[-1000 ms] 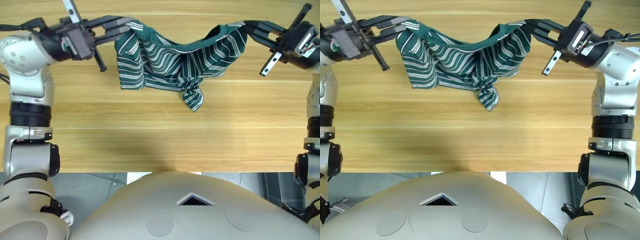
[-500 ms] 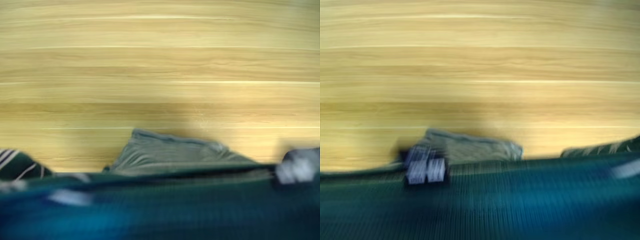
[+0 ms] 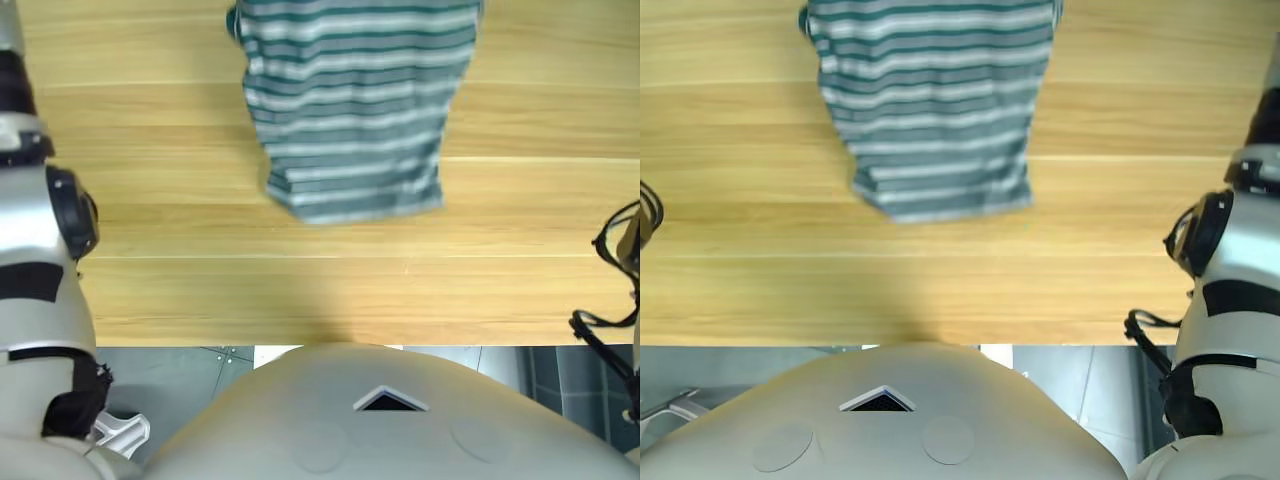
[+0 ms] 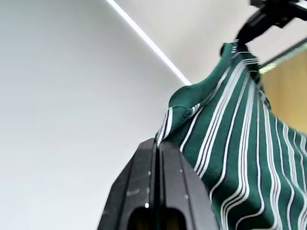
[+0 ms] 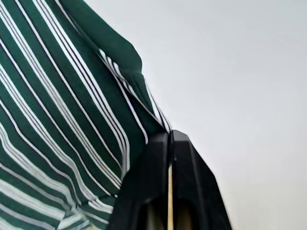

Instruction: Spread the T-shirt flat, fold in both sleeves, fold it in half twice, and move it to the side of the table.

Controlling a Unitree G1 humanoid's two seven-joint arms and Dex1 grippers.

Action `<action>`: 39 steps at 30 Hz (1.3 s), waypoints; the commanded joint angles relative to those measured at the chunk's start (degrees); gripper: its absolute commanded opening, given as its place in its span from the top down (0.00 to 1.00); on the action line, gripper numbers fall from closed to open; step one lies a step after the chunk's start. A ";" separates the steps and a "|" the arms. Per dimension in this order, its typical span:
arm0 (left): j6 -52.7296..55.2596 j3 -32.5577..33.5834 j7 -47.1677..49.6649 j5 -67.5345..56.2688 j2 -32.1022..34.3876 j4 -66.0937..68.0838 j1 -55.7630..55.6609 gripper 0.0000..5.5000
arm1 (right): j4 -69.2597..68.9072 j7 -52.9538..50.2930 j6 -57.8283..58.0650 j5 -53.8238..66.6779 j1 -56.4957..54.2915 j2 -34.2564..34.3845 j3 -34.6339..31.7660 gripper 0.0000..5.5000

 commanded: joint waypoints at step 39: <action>-27.85 -20.94 -21.75 11.06 14.26 -34.36 69.39 0.67 | -38.35 41.60 -10.13 8.10 67.12 -13.74 14.88 0.95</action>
